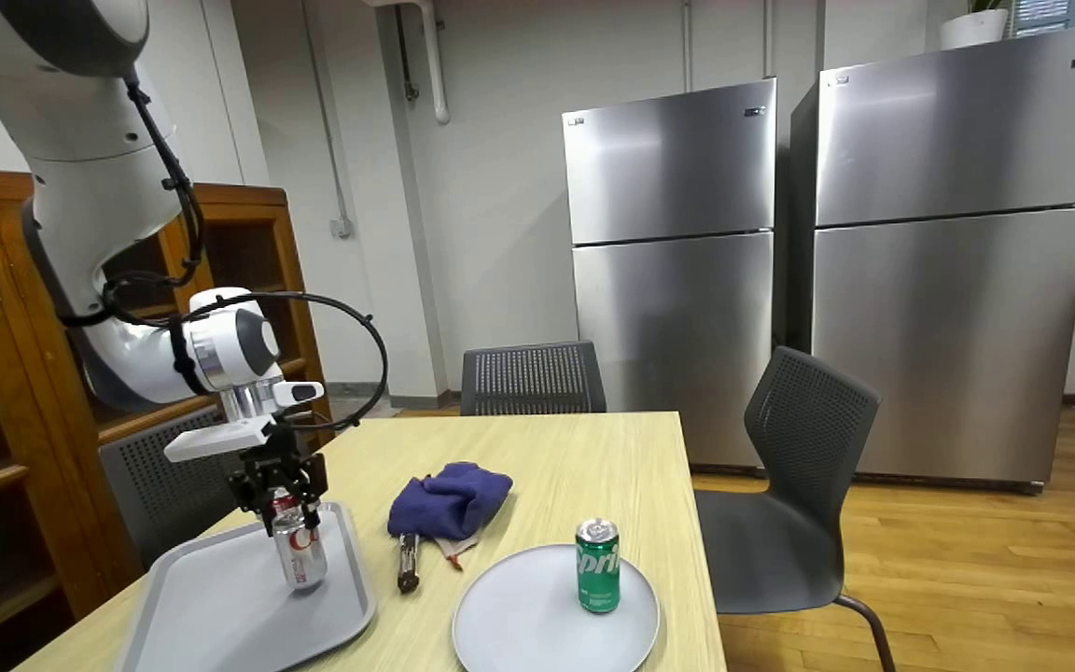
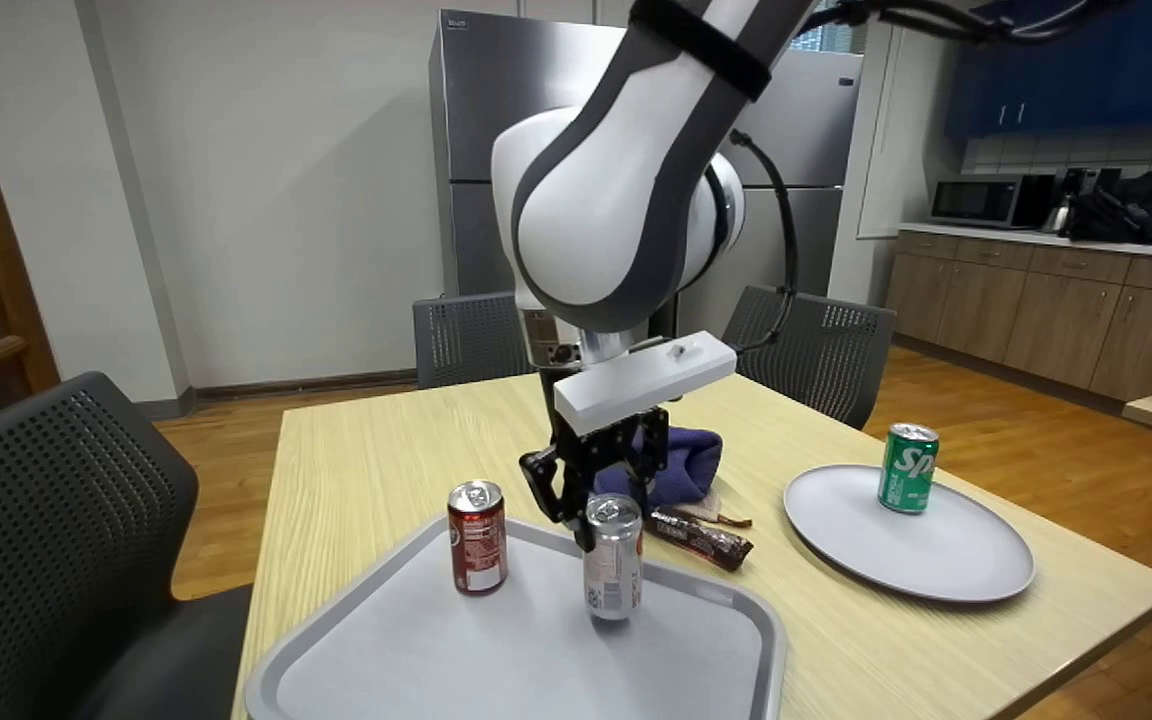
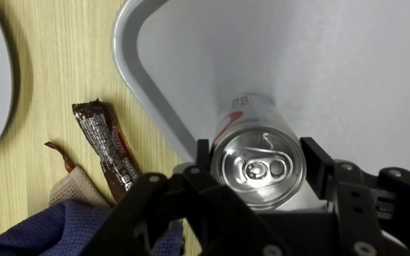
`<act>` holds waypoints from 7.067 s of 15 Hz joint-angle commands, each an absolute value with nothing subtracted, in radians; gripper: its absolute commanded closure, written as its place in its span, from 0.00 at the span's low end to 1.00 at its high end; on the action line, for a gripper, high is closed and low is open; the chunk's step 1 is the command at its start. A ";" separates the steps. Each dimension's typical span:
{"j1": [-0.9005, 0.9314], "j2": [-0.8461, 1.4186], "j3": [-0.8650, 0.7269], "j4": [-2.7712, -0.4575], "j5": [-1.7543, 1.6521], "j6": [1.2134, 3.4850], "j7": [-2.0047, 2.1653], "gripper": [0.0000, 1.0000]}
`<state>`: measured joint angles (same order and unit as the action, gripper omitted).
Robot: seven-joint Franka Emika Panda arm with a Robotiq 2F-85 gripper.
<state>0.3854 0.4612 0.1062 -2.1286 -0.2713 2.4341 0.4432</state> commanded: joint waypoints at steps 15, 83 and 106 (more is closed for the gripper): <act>0.319 0.322 0.010 -2.206 -0.262 2.459 0.456 0.00; -0.093 0.524 -0.226 -2.142 0.090 2.694 0.378 0.44; 0.335 0.183 -0.303 -2.313 -0.443 2.594 0.898 0.62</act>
